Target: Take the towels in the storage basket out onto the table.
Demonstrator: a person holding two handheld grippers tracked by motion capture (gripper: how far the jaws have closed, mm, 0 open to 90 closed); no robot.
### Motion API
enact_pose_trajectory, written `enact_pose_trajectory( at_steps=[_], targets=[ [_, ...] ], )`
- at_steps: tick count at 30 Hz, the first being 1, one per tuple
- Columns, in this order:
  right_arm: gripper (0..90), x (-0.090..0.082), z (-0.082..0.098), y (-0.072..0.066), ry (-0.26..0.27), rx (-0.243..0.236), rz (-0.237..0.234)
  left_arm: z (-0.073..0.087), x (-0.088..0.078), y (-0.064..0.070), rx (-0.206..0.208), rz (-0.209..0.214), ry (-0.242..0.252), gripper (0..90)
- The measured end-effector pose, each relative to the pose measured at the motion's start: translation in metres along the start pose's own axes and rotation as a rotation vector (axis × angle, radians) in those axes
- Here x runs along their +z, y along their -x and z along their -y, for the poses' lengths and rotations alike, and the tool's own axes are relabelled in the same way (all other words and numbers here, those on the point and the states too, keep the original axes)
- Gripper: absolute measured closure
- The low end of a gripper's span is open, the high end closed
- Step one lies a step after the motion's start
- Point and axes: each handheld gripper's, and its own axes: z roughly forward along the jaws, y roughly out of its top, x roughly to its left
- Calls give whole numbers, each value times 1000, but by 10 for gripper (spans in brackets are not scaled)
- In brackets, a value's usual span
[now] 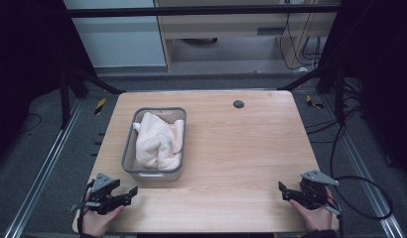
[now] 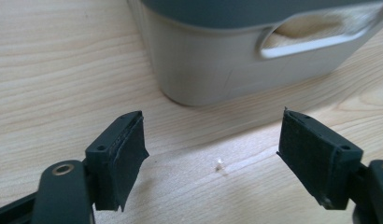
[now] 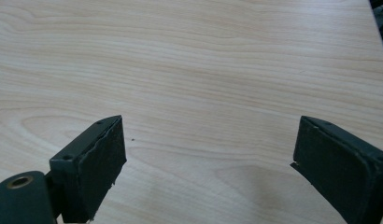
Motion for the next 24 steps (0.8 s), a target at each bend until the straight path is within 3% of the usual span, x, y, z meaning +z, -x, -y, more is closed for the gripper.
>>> enact_pose_trajectory(
  at_steps=[3,9,10,24],
  targets=[
    [89,0,1,-2,-7,-10,-8,-1,-3,1,-3,7,12,229],
    [104,-3,0,-2,33,-3,-8,-3,-7,1,-26,12,24,233],
    [104,-4,0,-1,37,-5,-10,-5,-10,1,-39,16,44,234],
    [96,-1,1,-3,14,-9,-18,-18,-26,2,-37,37,109,245]
  ],
)
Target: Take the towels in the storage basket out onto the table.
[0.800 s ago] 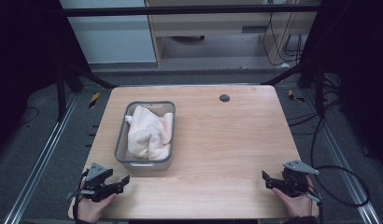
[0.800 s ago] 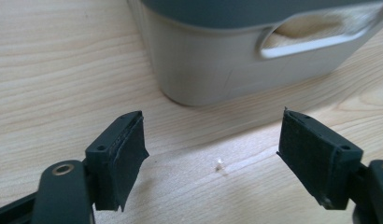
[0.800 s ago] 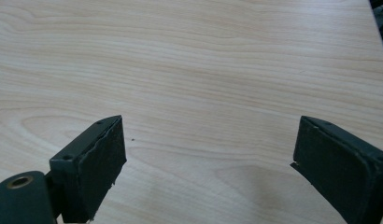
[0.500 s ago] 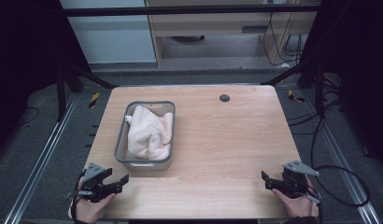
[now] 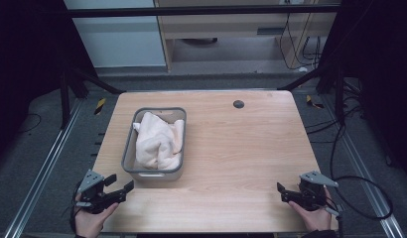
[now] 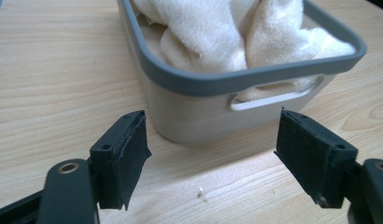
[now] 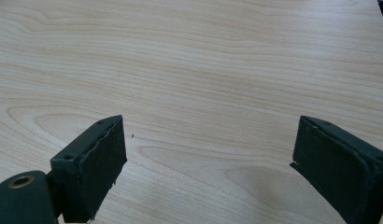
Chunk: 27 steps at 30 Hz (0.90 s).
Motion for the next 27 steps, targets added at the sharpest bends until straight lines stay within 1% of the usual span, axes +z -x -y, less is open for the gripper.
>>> enact_pose_trajectory(
  at_steps=[3,7,11,12,14,19,22,27],
  targets=[
    [96,0,0,1,8,-1,4,-3,-2,1,3,3,6,247],
    [96,0,0,1,6,-3,5,-5,-4,1,6,8,7,248],
    [96,1,0,0,1,-2,3,-13,-9,2,9,11,35,249],
    [96,1,0,1,3,-9,7,-14,-10,2,11,7,38,251],
    [96,2,0,1,2,-8,7,-17,-12,3,17,7,45,254],
    [96,2,0,0,-2,-8,0,-24,-15,4,16,17,54,257],
    [96,3,0,0,-2,-14,2,-27,-18,4,13,24,60,257],
    [96,2,0,0,3,-9,6,-31,-19,5,12,29,65,258]
  ],
)
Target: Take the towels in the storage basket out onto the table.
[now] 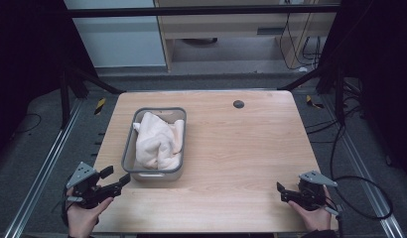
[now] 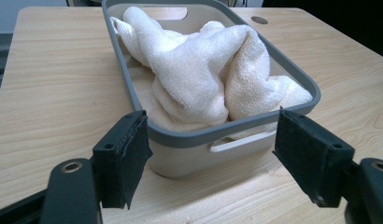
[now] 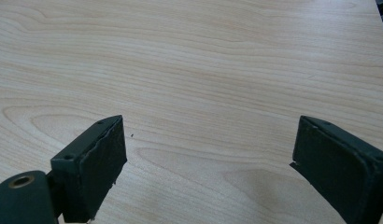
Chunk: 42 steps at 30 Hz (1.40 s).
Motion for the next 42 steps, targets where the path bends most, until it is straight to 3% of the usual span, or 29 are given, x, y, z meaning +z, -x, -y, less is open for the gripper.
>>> enact_pose_trajectory(
  at_steps=[11,18,42],
  targets=[
    [96,1,0,0,-6,-5,-3,-17,0,3,20,11,10,260],
    [96,1,1,0,-7,-4,0,-27,3,4,29,18,1,260],
    [96,3,1,-1,-17,-12,-8,-72,24,17,115,28,-55,254]
  ],
)
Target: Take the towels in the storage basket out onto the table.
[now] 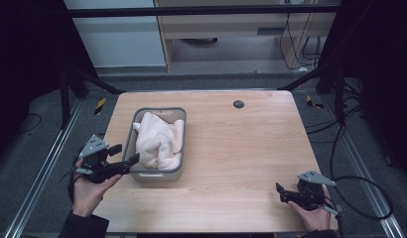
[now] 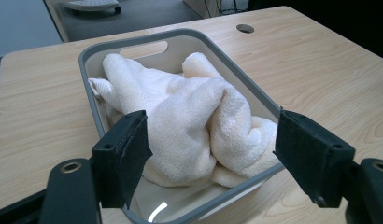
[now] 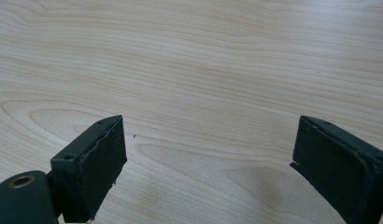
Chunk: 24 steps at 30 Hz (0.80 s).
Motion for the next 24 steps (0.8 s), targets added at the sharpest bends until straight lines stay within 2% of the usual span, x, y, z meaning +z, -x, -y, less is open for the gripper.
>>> enact_pose_trajectory(
  at_steps=[11,19,24],
  targets=[
    [96,1,0,0,-6,-2,-2,-19,9,0,23,-7,-25,254],
    [96,1,0,0,-8,-5,-2,-30,20,4,62,-1,-78,246],
    [96,1,0,0,-12,-5,-3,-34,26,5,64,2,-88,244]
  ],
)
